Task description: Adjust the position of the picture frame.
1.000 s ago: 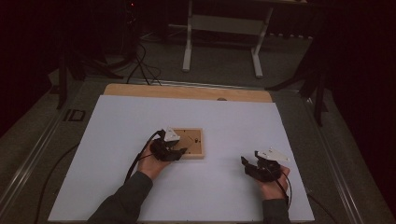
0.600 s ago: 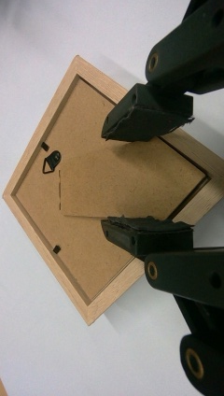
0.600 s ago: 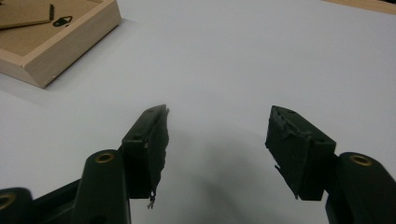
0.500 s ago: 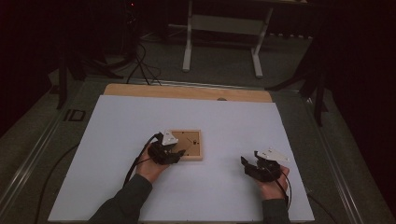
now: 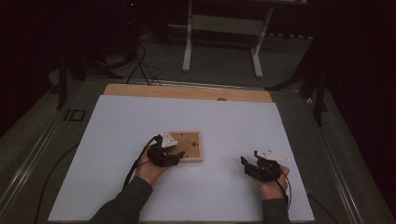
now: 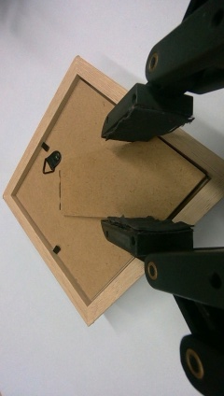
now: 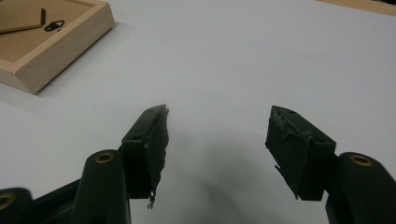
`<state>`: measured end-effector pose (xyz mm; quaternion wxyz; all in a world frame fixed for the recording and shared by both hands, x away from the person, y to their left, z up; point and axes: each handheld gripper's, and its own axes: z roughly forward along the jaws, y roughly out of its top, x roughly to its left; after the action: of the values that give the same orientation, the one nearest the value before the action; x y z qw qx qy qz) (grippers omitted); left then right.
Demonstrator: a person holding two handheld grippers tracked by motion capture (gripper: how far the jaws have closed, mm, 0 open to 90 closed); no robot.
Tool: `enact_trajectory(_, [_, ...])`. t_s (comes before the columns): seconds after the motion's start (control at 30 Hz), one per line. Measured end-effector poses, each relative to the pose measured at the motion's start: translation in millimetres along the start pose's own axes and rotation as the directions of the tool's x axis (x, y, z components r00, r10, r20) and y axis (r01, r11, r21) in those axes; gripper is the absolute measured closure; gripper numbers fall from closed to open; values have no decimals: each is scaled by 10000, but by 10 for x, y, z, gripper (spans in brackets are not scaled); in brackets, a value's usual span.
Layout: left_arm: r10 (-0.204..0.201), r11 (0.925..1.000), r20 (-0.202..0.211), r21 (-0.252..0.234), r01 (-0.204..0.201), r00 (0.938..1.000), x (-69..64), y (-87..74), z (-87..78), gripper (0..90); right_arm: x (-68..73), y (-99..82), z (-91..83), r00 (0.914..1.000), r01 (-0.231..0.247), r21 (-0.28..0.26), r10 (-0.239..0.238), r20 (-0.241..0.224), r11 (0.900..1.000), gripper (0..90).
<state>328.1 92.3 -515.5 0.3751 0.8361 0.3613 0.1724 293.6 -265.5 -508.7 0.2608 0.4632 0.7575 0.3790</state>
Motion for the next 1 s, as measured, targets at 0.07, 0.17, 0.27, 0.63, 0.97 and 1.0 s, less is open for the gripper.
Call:
enact_trajectory(0.07, [13,10000,30,22,-13,10000,2,0,-4,506,2,1,4,10000,-9,-11,9,-4,10000,382])
enact_trajectory(0.17, [-13,10000,74,0,13,10000,8,-1,-6,503,3,3,11,10000,-1,3,1,-11,10000,382])
enact_trajectory(0.27, [-36,10000,87,-38,36,10000,15,-3,-16,481,-3,3,7,10000,-18,-10,18,13,10000,382])
enact_trajectory(0.63, [-332,9978,212,-564,344,9992,66,5,-195,459,-29,5,0,10000,-52,-57,52,31,10000,382])
enact_trajectory(0.97, [-484,9948,148,-886,495,9987,81,22,-314,460,15,25,-5,9985,-347,-284,334,-422,9990,385])
enact_trajectory(1.0, [-495,9948,154,-884,507,9987,88,22,-319,459,30,28,-1,9984,-355,-271,342,-454,9990,385])
